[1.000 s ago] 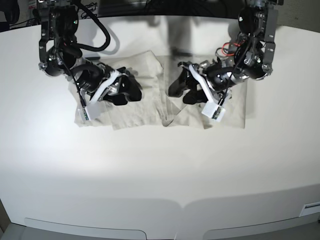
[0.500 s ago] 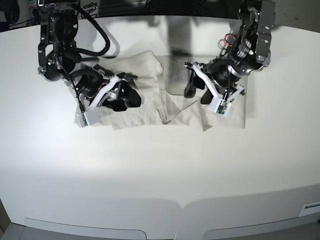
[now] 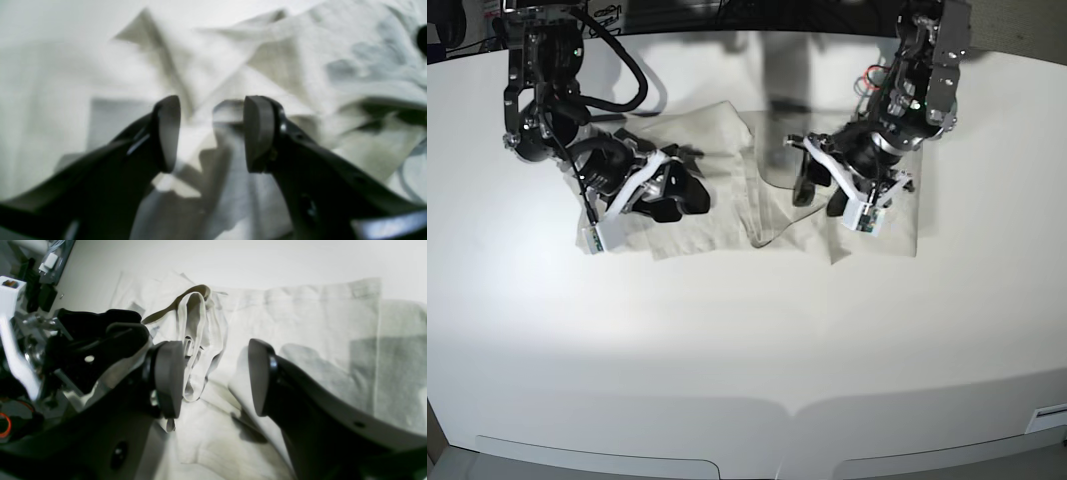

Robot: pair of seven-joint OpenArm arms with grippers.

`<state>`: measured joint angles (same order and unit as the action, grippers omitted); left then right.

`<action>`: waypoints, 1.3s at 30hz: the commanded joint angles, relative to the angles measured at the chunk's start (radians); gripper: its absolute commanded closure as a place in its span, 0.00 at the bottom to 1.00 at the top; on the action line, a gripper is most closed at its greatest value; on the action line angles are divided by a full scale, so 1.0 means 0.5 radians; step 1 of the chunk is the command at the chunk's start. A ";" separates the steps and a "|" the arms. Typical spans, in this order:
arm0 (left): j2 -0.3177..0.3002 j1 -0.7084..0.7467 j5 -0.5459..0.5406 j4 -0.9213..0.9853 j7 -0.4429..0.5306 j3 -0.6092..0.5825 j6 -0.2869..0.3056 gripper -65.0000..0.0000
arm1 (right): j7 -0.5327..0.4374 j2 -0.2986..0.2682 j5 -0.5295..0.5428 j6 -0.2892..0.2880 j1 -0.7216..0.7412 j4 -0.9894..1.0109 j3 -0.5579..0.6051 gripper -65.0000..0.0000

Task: Fold the T-shirt properly
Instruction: 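Grasp the strip's end with the left gripper and fold it toward the right gripper, then press and smooth the folded end with the left gripper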

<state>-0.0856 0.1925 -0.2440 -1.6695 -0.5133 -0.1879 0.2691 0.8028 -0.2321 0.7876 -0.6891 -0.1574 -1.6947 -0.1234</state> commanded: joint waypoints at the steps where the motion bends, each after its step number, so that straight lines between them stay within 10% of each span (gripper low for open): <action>1: 0.005 -0.027 0.018 0.011 0.068 -0.030 0.010 0.54 | -0.032 -0.012 0.047 -0.018 0.027 -0.036 -0.008 0.52; 17: 0.189 -0.532 -0.263 0.510 0.193 -0.099 -0.053 0.54 | -0.018 -0.012 0.047 -0.018 0.027 -0.036 -0.008 0.52; 24: 0.405 -0.716 -0.263 0.510 0.217 -0.099 0.158 0.54 | -0.015 -0.012 0.046 -0.018 0.026 -0.036 -0.008 0.52; 30: 0.316 -0.814 -0.089 0.510 -0.270 -0.097 0.158 0.54 | -0.002 -0.012 -0.009 -0.018 0.027 -0.036 -0.011 0.52; 39: -0.037 -0.745 -0.074 0.510 -0.305 -0.097 0.049 0.54 | -0.010 -0.011 -0.058 -0.018 0.027 -0.036 -0.010 0.52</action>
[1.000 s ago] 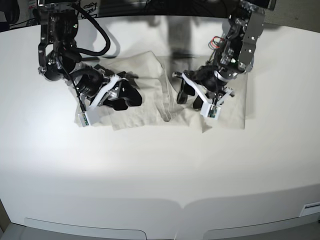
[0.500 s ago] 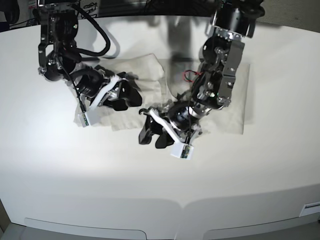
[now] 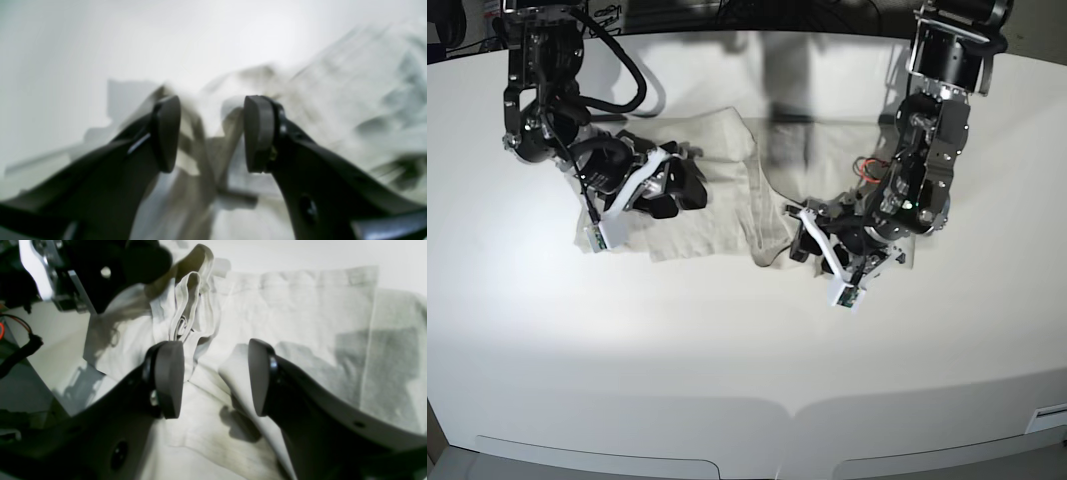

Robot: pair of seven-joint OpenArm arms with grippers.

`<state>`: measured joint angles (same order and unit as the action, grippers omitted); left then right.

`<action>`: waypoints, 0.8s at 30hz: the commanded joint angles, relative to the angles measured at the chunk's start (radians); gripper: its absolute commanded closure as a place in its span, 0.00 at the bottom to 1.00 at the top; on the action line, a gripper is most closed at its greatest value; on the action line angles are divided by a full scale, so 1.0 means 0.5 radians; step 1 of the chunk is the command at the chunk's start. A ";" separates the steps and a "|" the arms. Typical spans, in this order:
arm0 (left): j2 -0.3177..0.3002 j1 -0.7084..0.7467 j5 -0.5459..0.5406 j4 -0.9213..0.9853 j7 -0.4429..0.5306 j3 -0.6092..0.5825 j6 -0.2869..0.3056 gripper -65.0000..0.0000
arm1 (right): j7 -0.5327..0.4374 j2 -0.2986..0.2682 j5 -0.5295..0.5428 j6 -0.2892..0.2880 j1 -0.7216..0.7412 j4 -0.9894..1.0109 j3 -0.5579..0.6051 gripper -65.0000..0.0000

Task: Fold the T-shirt properly
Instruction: 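Press and smooth the folded end with the left gripper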

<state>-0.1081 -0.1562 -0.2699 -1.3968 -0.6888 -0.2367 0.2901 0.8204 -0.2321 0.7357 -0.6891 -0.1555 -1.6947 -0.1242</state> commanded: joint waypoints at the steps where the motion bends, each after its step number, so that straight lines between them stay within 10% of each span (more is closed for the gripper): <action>1: -0.014 -0.042 -0.022 -0.036 0.044 0.001 -0.013 0.54 | -0.046 -0.011 0.046 -0.018 0.024 -0.036 -0.009 0.52; 19: -0.067 0.152 -0.304 -0.036 0.121 0.000 0.049 0.55 | -0.082 -0.011 0.050 -0.018 0.079 -0.036 -0.008 0.52; 24: -0.054 0.151 -0.360 -0.036 0.282 0.000 0.049 0.88 | -0.067 -0.011 0.053 -0.018 0.078 -0.036 -0.008 0.52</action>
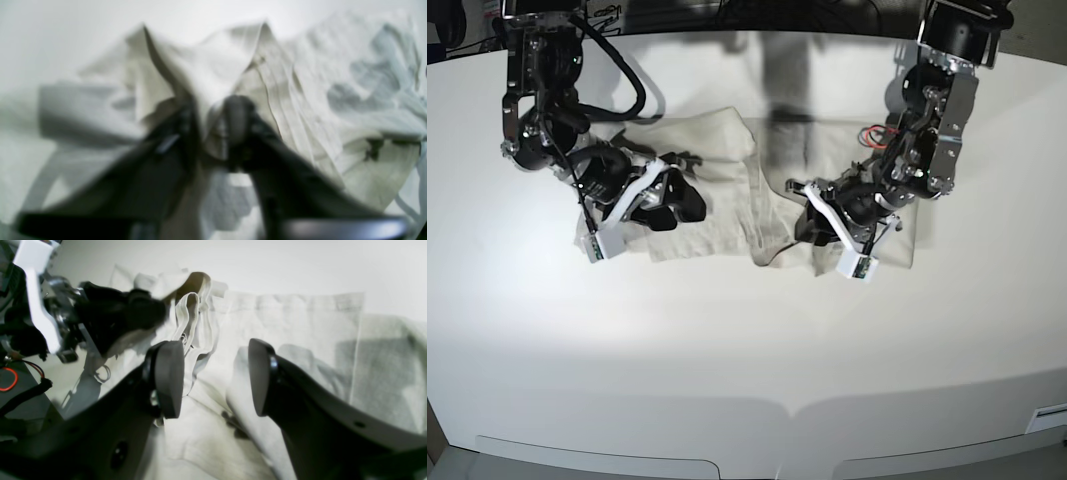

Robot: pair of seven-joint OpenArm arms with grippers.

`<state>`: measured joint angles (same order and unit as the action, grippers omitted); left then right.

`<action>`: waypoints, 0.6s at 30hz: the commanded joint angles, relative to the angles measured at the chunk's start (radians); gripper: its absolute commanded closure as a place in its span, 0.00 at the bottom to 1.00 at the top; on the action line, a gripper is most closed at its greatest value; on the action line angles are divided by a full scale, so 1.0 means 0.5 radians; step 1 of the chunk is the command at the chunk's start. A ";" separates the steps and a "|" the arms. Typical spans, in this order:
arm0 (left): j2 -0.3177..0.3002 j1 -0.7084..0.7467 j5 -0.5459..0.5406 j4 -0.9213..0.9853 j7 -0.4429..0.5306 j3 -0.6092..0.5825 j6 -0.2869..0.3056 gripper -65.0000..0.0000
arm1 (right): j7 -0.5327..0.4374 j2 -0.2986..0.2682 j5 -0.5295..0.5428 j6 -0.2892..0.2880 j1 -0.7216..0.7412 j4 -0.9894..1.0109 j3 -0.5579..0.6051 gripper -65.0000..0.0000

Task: Fold the T-shirt properly
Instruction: 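Press and smooth the folded end with the left gripper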

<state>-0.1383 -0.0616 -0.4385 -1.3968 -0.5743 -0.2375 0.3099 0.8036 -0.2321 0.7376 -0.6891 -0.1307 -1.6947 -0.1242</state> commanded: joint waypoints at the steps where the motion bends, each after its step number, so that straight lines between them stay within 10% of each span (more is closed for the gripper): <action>1: 0.011 -0.039 -0.023 -0.036 0.063 0.002 0.009 0.96 | -0.034 -0.011 0.049 -0.018 0.028 -0.036 -0.008 0.52; 9: 0.181 -0.048 -0.014 -0.036 0.194 0.002 0.011 0.99 | -0.018 -0.011 0.049 -0.018 0.028 -0.036 -0.008 0.52; 14: 0.323 -0.049 0.146 -0.035 0.301 0.002 0.014 0.69 | 0.017 -0.011 0.049 -0.018 0.027 -0.036 -0.008 0.52; 18: 0.382 -0.050 0.303 -0.035 0.390 0.002 0.013 0.65 | 0.065 0.008 0.049 -0.018 0.028 -0.036 -0.008 0.52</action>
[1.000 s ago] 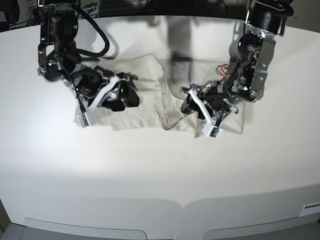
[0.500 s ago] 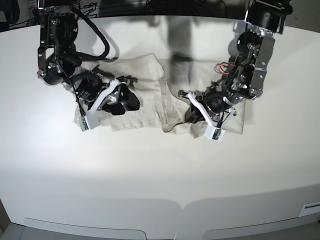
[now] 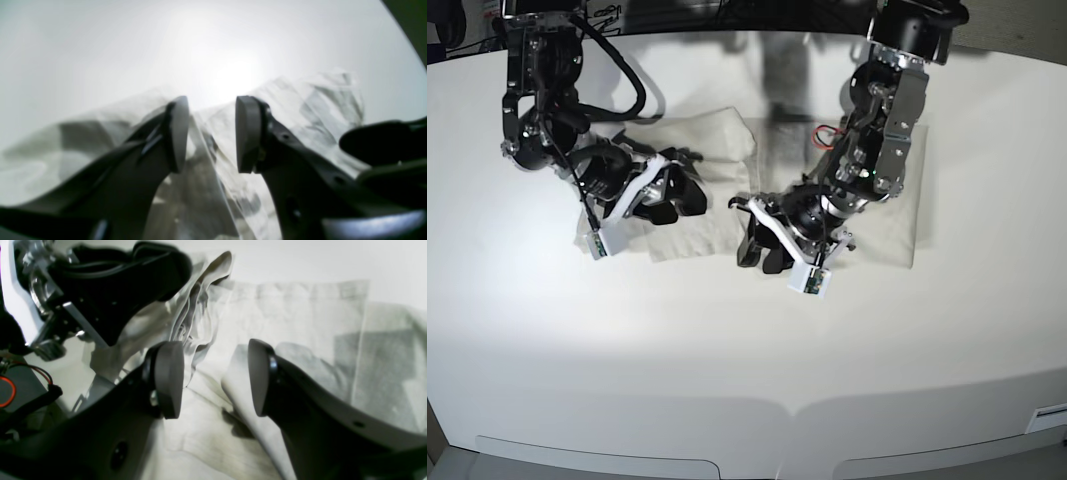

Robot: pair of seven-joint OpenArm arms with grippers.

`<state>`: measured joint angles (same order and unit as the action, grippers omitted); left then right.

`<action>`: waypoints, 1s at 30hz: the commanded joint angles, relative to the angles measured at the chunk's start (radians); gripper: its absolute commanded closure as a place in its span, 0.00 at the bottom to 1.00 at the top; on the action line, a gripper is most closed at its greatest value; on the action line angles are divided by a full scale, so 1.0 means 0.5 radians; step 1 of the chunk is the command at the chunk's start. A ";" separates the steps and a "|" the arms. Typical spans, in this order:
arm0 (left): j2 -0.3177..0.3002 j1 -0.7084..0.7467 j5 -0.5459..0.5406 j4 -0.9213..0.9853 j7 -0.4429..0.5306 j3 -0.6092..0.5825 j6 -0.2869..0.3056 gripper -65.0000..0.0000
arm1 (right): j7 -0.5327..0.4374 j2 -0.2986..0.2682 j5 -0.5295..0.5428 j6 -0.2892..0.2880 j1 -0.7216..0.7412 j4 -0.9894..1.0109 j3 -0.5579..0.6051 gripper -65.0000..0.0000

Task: Fold the T-shirt properly
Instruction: 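Press and smooth the folded end with the left gripper, then release the strip's other end with the right gripper and reposition it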

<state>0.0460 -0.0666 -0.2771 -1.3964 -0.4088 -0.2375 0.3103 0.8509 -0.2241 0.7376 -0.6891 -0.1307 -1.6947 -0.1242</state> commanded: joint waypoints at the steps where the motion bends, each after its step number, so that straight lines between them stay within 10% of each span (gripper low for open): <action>1: 0.014 -0.044 -0.022 -0.036 0.093 0.002 0.010 0.65 | -0.021 0.005 0.049 -0.018 0.027 -0.036 -0.008 0.52; 17: -0.311 -0.159 -0.249 -0.040 -0.315 0.002 0.009 0.65 | -0.088 0.033 0.050 -0.018 0.028 -0.036 -0.045 0.52; 21: -0.427 -0.137 -0.249 -0.040 -0.361 0.002 0.008 0.67 | -0.234 0.031 0.050 -0.018 0.032 -0.036 -0.253 0.71; 30: -0.628 -0.132 -0.429 -0.079 -0.369 0.005 0.008 0.72 | 0.237 -0.055 0.135 -0.018 0.034 -0.034 -0.818 0.56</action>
<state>-0.2642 -0.1139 -0.4728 -1.4124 -0.6113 -0.2382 0.3130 0.9943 -0.2386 0.7860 -0.6895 -0.1249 -1.6947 -0.5293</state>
